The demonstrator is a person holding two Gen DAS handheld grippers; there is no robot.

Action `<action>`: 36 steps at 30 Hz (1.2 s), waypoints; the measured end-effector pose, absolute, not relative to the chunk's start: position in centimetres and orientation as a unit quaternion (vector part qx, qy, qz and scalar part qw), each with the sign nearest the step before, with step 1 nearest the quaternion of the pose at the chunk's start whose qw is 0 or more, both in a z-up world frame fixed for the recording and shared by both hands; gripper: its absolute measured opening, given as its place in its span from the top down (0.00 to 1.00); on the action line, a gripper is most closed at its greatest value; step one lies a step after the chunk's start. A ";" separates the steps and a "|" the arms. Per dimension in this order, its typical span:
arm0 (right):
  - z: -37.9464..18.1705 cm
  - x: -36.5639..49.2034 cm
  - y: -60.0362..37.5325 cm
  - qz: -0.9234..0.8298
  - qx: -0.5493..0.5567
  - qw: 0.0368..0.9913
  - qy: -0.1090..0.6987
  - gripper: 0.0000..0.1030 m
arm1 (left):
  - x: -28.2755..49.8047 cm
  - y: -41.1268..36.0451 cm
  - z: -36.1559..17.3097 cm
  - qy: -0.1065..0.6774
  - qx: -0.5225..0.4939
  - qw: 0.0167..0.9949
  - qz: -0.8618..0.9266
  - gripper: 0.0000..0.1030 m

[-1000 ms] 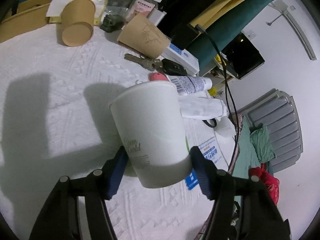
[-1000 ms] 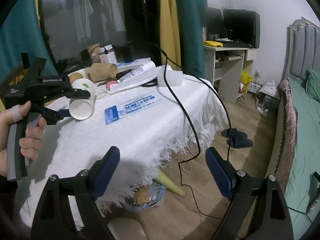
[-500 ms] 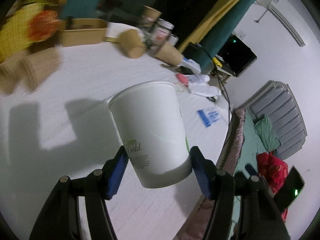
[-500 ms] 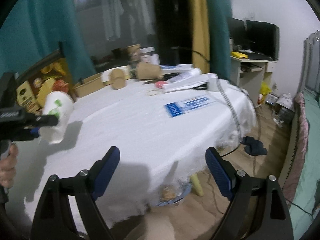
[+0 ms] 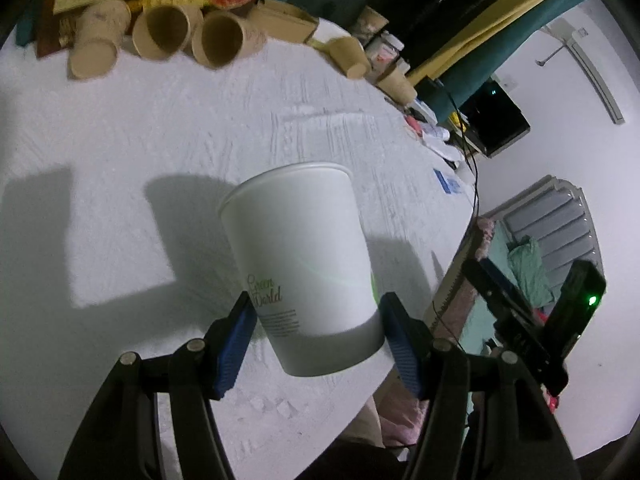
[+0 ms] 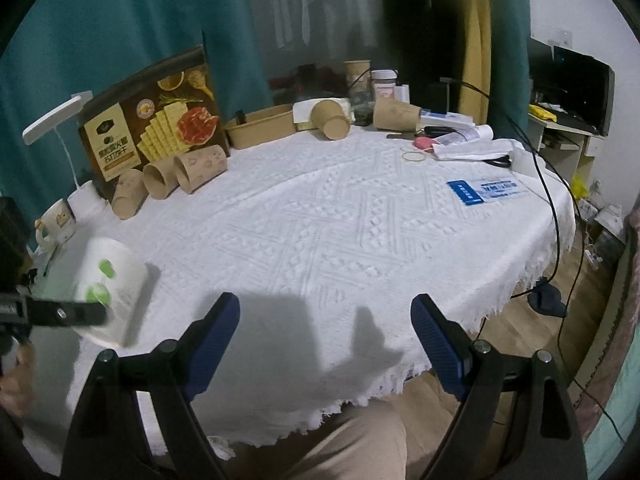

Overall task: Flip cup upright
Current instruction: 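Lift the white cup with the left tool toward the right tool, then grasp the white cup with the right tool while the left tool releases it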

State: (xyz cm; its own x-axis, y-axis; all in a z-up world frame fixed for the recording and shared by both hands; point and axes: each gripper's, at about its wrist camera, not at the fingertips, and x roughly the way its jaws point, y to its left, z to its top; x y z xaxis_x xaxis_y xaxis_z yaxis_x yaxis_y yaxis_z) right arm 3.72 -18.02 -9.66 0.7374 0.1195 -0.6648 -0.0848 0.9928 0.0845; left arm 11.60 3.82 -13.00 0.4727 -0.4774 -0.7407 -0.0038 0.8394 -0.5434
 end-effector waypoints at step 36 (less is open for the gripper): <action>-10.2 11.1 -5.1 0.274 0.038 0.818 0.504 0.17 | 2.8 13.2 -10.0 0.373 -0.194 0.907 0.028 0.19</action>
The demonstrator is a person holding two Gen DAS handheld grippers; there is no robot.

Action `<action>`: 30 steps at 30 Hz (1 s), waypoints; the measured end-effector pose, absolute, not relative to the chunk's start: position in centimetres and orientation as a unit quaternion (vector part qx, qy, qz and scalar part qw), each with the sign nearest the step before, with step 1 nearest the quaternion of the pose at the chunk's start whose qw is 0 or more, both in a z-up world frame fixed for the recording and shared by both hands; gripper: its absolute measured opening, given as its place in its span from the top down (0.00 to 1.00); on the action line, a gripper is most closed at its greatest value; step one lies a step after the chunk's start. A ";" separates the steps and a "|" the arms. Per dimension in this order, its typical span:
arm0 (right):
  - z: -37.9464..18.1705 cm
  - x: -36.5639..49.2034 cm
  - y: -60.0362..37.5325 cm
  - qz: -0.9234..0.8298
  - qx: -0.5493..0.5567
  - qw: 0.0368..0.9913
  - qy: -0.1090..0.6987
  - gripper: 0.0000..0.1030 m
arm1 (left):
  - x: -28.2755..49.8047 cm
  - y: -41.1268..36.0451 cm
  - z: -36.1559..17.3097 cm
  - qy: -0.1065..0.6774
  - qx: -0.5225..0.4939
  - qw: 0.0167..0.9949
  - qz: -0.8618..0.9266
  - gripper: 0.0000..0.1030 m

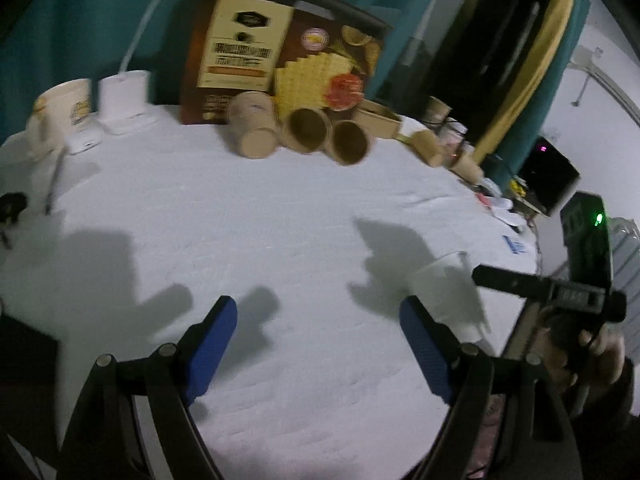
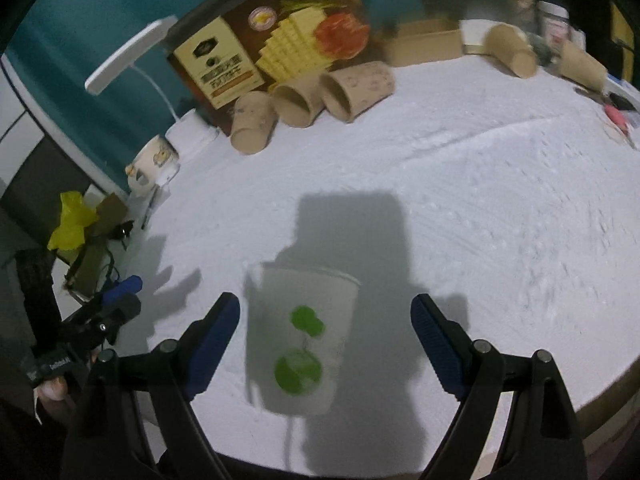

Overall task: Flip cup upright
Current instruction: 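Grasp the white cup with the right tool while the left tool releases it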

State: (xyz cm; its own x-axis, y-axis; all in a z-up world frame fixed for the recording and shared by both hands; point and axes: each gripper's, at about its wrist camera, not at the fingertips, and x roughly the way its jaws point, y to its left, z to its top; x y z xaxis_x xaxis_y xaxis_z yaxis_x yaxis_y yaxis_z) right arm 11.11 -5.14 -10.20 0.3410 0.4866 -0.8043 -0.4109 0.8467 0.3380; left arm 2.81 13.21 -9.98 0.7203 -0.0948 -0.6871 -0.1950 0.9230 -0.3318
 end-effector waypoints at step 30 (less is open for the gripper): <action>-13.6 14.0 -0.5 0.308 -0.008 0.746 0.590 0.17 | 1.0 17.7 -12.8 0.384 -0.239 0.891 0.038 0.19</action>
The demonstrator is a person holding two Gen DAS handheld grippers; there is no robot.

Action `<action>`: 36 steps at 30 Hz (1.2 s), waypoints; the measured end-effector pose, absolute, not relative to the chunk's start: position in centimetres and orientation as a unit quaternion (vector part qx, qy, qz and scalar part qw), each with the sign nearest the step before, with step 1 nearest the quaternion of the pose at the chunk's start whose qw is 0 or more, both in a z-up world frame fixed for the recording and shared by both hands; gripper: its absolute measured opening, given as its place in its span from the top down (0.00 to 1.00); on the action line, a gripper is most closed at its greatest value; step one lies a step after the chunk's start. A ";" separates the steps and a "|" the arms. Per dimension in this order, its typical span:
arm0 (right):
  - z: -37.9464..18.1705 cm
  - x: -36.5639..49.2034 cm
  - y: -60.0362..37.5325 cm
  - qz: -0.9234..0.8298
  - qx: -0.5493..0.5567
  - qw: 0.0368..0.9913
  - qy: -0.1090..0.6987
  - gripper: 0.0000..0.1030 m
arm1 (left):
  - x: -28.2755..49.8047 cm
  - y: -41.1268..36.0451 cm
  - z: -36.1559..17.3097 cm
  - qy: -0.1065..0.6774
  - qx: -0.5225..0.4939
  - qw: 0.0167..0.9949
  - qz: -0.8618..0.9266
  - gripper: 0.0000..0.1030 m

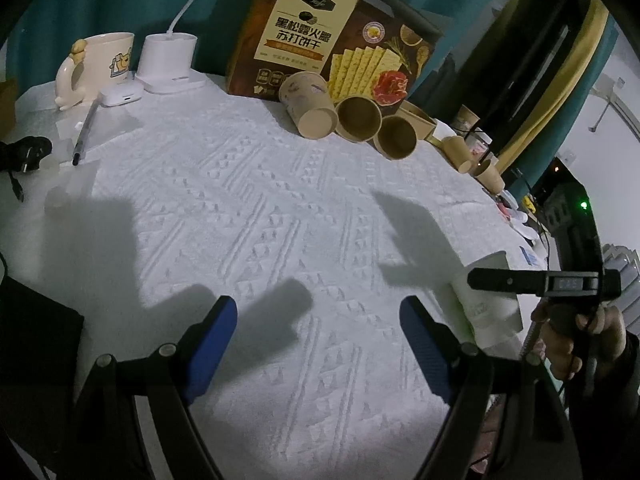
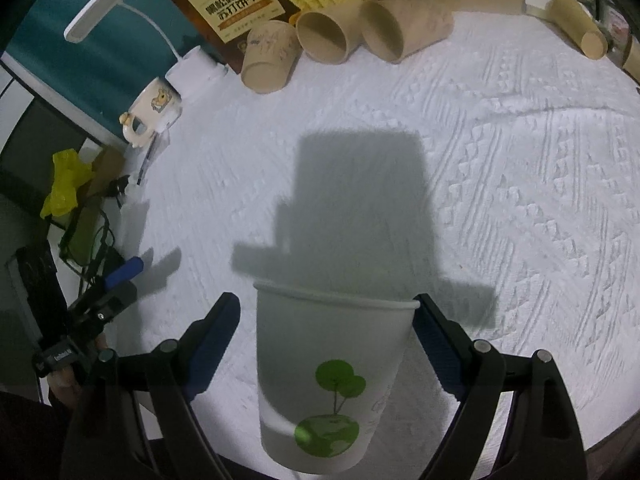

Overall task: Flip cup upright
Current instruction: 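Grasp the white cup with the right tool while the left tool releases it, then rotate the held cup rim-up with the right tool and lower it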

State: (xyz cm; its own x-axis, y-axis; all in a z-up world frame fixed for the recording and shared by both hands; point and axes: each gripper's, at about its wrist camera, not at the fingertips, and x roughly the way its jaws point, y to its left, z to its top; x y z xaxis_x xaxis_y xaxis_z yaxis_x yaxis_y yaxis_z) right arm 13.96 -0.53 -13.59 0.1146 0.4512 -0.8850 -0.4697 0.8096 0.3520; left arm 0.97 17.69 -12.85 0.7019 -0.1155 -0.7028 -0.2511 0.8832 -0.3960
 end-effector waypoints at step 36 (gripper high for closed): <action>-11.7 8.8 -7.0 0.182 -0.032 0.946 0.268 0.35 | 2.2 14.8 -12.4 0.391 -0.240 0.888 0.027 0.19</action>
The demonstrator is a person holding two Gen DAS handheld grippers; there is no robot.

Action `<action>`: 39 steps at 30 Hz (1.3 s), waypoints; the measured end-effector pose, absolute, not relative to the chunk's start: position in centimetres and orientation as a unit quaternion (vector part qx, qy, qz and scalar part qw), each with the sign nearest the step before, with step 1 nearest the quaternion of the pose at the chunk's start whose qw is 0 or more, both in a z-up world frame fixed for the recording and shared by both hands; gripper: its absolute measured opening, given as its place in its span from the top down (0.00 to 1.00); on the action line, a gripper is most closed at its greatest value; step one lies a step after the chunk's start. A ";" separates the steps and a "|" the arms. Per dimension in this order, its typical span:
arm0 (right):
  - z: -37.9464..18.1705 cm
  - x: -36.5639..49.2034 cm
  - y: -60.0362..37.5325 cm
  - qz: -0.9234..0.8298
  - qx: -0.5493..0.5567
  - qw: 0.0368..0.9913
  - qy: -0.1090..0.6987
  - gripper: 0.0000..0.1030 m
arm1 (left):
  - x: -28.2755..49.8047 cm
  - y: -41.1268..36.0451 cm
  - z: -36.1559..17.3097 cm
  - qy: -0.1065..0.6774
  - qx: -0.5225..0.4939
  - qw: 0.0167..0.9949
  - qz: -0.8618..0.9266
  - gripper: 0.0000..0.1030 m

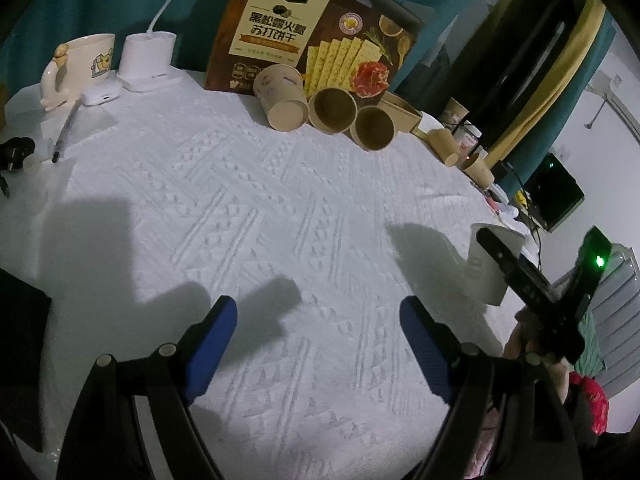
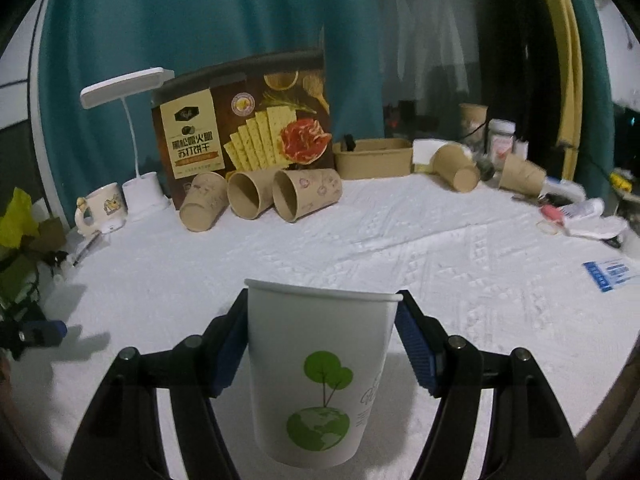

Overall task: Flip cup upright
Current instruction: 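Rotate the held cup rim-up with the right tool and lower it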

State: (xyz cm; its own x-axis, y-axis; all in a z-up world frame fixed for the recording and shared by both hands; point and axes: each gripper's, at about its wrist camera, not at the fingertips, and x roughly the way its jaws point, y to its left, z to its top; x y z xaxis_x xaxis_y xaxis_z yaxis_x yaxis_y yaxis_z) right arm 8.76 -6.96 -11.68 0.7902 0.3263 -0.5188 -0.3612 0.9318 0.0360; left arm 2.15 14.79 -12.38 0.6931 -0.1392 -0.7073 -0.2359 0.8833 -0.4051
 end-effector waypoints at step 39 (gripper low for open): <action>-14.0 0.2 -10.6 0.162 -0.032 0.936 0.311 0.27 | 1.3 7.3 -10.7 0.395 -0.155 0.906 -0.015 0.19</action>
